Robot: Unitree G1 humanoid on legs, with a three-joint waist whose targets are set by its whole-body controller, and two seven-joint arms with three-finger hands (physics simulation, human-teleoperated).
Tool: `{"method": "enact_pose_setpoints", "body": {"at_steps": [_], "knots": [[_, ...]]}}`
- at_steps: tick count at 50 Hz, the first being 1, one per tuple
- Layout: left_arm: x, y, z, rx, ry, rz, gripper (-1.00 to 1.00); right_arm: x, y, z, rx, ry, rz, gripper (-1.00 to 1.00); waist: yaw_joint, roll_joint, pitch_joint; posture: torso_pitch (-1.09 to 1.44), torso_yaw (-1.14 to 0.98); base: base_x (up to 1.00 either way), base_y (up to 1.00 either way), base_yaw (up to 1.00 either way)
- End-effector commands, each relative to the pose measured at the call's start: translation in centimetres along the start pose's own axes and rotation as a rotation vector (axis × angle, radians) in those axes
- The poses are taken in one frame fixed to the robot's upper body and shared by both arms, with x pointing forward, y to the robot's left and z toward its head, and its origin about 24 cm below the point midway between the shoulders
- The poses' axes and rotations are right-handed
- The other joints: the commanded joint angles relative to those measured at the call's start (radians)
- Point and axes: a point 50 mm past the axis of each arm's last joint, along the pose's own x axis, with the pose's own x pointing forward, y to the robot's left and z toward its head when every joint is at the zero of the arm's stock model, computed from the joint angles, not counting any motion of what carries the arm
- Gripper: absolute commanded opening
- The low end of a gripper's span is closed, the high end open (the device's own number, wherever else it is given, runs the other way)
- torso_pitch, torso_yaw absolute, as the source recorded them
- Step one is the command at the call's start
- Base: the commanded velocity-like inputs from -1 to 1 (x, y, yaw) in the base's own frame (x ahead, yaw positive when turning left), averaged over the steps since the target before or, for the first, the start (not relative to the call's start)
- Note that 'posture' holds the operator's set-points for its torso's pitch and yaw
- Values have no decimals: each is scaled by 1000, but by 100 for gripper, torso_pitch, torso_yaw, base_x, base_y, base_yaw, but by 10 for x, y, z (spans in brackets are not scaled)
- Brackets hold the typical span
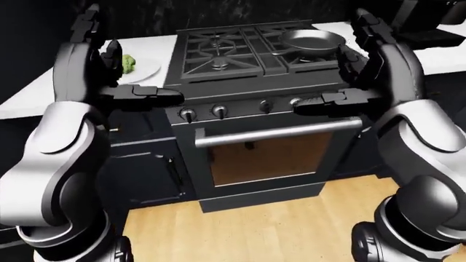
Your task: Pick the broccoli from the plate and place it in the pan.
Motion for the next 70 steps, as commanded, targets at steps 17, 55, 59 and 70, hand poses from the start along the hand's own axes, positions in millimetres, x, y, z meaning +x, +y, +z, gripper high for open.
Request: {"method": "enact_pose_setpoints", "body": {"at_steps": [17,55,59,70], "knots": [[0,-1,12,7,-64,0,100,-1,-2,12,-9,-64,-7,100,-8,-33,9,0,0,0,24,0],[-1,-1,10,7,-62,-1,100,-4,-1,19,-16,-106,-3,100,5,-52,0,0,0,2,0,23],[-2,-1,10,5,-62,1,100,-5,-1,19,-15,-107,-3,100,0,-95,12,0,0,27,0,0],[-1,-1,9,6,-61,1,100,-4,-2,18,-13,-104,-2,100,-1,-49,5,0,0,31,0,0]]}}
